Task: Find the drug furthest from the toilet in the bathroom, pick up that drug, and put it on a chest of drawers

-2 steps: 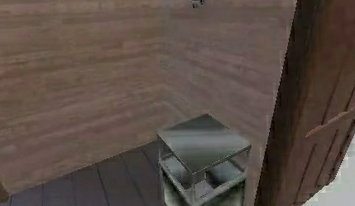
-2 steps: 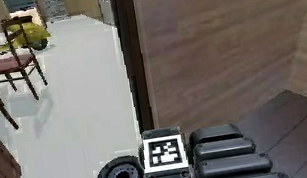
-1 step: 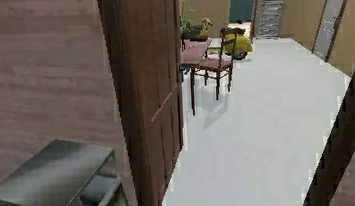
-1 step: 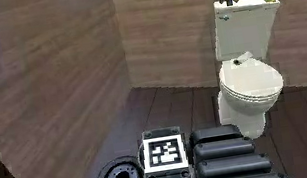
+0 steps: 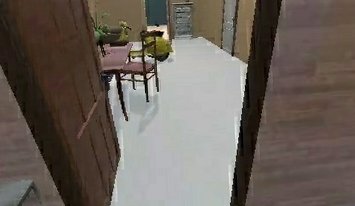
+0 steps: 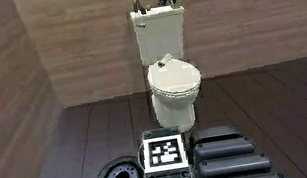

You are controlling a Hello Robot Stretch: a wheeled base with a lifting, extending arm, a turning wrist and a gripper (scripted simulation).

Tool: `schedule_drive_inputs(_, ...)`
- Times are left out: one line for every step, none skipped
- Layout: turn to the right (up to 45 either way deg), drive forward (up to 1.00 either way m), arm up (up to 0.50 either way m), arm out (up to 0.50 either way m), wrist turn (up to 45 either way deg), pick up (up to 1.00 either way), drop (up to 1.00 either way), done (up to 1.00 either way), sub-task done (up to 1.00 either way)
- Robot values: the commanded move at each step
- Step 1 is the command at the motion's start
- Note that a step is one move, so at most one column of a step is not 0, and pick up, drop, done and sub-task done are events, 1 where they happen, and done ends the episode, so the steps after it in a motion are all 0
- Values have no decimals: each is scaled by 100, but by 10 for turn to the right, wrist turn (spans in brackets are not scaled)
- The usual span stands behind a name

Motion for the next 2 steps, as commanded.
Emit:
schedule_drive_inputs(0,100,0,0,0,0,0,0,0)
schedule_drive_inputs(0,35,0,0,0,0,0,0,0)
